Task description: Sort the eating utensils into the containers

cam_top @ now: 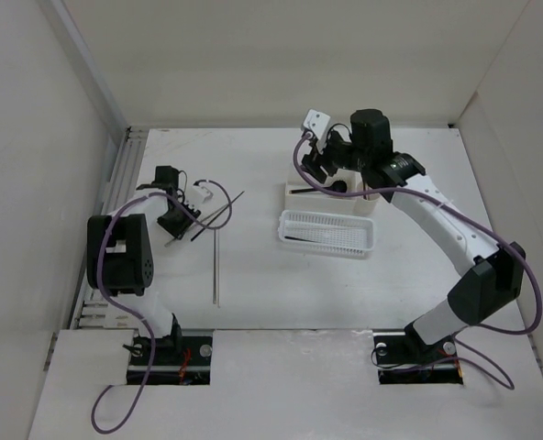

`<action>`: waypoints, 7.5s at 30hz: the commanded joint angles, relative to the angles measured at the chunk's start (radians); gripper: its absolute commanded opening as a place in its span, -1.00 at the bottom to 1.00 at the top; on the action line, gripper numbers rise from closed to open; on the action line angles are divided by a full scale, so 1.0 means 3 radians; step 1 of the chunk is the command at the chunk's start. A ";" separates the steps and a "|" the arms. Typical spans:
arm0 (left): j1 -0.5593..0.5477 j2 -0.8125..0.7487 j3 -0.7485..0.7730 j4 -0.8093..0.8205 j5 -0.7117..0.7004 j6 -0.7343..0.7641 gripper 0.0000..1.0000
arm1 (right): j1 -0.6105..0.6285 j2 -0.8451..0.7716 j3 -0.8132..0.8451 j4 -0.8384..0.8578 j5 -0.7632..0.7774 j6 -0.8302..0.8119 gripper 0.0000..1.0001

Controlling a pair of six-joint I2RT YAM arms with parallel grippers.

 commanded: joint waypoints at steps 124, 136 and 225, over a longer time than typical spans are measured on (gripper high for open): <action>-0.0741 0.0635 0.0916 0.0085 0.0202 -0.0978 0.06 | -0.0153 -0.0877 -0.0613 0.0863 0.0570 0.0786 0.45; -0.0741 0.0743 0.0900 0.0050 0.0013 -0.1049 -1.00 | -0.0153 -0.0877 -0.0552 0.0863 0.0600 0.0724 0.47; -0.1242 -0.1196 -0.0868 0.0315 -0.0386 -0.1187 0.37 | 0.0103 -0.0826 -0.0368 0.0796 0.0820 0.0765 0.55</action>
